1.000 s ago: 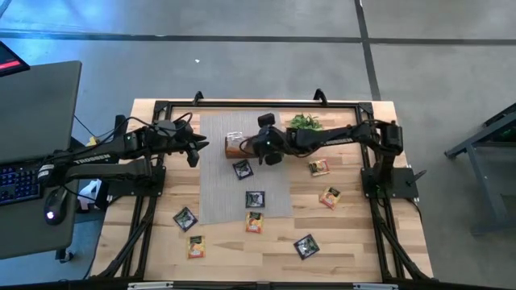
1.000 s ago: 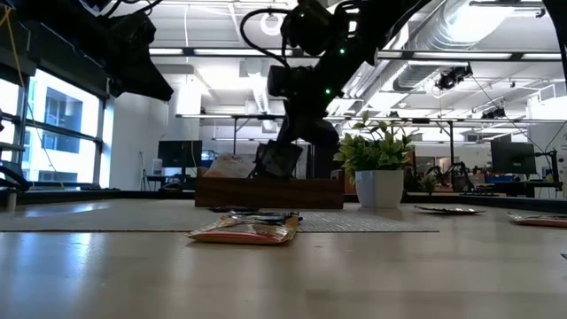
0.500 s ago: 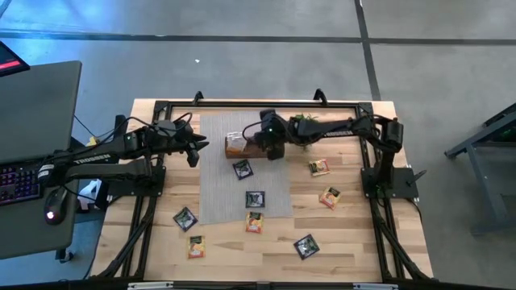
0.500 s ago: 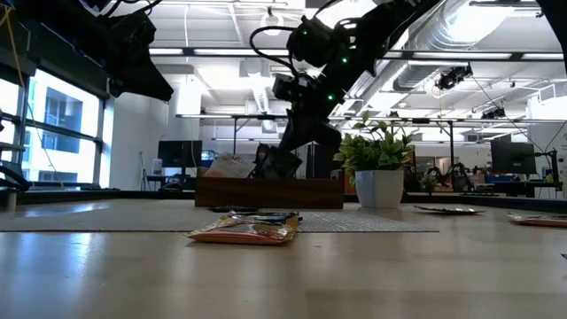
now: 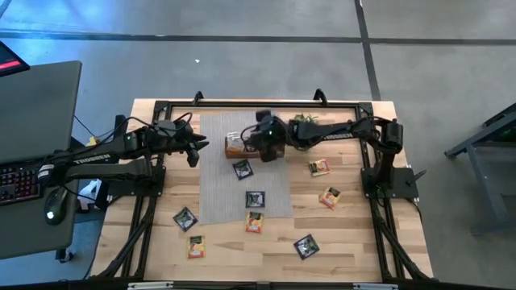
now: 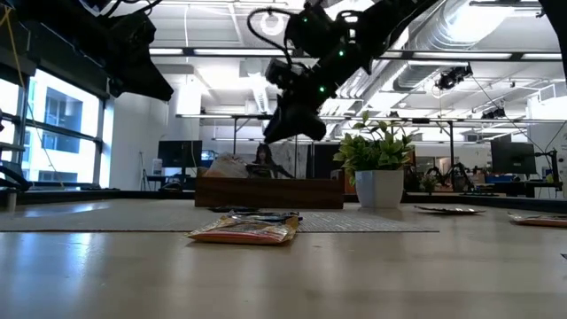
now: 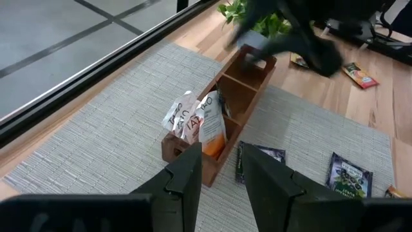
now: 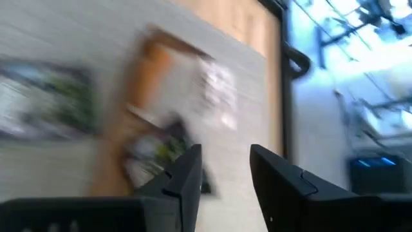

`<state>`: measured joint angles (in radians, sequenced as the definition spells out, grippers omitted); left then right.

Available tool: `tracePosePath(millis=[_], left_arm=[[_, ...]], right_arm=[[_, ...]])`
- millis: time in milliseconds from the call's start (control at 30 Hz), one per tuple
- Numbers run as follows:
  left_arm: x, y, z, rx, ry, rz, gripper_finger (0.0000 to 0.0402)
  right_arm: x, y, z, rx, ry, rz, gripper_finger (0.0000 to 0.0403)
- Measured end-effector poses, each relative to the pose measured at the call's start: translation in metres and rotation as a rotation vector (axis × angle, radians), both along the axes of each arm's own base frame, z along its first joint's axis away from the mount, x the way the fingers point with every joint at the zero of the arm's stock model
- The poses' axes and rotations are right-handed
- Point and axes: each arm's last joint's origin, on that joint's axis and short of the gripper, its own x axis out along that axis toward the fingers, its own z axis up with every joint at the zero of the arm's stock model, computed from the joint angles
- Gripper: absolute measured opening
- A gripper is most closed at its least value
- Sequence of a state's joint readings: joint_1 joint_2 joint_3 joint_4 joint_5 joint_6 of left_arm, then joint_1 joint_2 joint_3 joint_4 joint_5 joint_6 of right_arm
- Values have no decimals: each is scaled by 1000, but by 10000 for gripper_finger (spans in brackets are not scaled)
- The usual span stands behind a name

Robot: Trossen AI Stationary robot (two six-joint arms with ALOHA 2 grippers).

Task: Pick & Place Tea
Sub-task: Put the black tea bag in the middle section of the brown wooden organizer

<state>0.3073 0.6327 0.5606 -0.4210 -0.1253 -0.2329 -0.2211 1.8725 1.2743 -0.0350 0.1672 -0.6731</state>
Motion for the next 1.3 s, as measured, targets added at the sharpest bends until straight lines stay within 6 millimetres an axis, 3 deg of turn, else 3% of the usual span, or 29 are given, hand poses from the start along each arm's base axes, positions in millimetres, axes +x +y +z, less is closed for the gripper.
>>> tracePosePath(millis=[200,367,567,867,1067,1300], left_arm=[[0,0,0,0,0,0,111],[0,0,0,-1,-1,-2,111],[0,0,0,-3,-2,-5,111],[0,0,0,-3,-2,-5,111],[0,0,0,-1,-1,-3,111],[0,0,0,-1,-1,-2,111]], right_arm=[[11,54,-4,297,-42,262,116],[26,77,-32,257,-51,227,117],[40,69,-72,196,-25,144,137],[37,44,-81,357,54,83,150],[31,46,-90,400,156,61,151],[23,63,-88,538,249,135,145]])
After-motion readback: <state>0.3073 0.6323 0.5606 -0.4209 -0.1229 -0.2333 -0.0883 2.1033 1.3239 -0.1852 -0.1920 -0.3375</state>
